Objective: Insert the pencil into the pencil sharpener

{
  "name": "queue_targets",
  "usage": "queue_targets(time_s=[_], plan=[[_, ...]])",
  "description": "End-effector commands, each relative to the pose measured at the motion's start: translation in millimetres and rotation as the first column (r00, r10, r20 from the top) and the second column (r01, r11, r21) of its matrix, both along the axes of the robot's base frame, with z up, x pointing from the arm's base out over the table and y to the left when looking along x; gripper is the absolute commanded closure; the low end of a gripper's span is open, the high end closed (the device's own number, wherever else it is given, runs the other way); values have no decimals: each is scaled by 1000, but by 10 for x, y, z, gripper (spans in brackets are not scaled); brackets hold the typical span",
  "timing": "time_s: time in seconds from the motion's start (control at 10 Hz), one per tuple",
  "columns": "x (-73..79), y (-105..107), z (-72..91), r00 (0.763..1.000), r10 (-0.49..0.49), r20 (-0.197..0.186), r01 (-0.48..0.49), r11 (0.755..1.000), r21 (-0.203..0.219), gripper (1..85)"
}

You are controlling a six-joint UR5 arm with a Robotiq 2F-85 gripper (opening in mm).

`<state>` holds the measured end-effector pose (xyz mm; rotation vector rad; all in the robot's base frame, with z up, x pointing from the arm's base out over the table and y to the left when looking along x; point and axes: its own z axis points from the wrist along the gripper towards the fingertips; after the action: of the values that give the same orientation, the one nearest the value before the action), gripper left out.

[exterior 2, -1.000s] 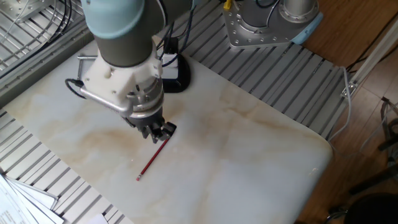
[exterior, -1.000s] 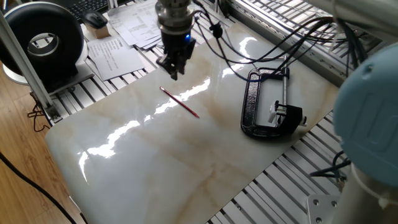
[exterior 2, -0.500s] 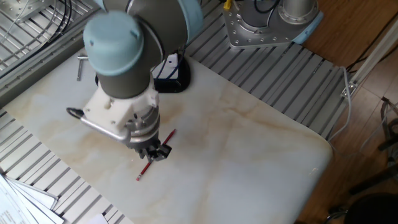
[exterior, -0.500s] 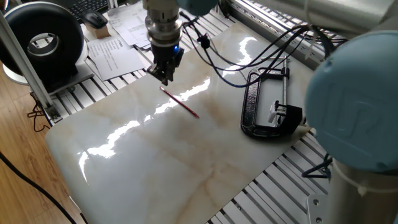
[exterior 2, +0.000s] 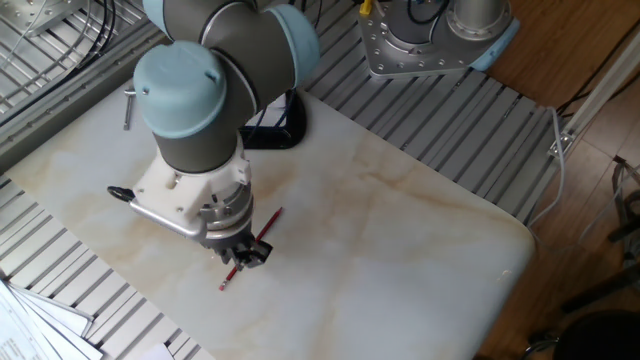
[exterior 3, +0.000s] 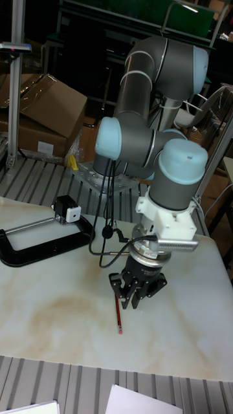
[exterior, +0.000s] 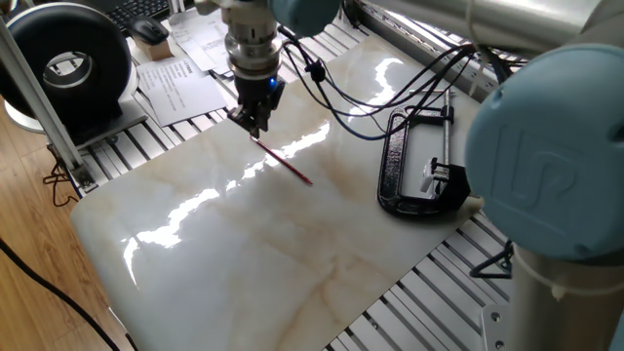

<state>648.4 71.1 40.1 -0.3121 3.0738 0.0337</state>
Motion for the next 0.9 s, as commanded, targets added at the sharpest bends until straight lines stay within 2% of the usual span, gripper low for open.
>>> queue_targets(time_s=[0.0, 0.1, 0.2, 0.4, 0.5, 0.7, 0.8], plan=[[-101, -183, -138, 1000, -18, 2, 18, 1000, 12, 577], [-57, -159, -134, 1000, -22, 18, 21, 1000, 21, 563], [-65, -199, -136, 999, -32, 15, 32, 999, 7, 563], [-109, -97, -215, 998, -58, 2, 58, 998, 12, 567], [-162, -72, -254, 997, -72, 6, 71, 997, 12, 567], [-137, -106, -252, 997, -67, 29, 67, 998, -1, 577], [-153, -70, -253, 997, -69, 22, 69, 998, 13, 577]])
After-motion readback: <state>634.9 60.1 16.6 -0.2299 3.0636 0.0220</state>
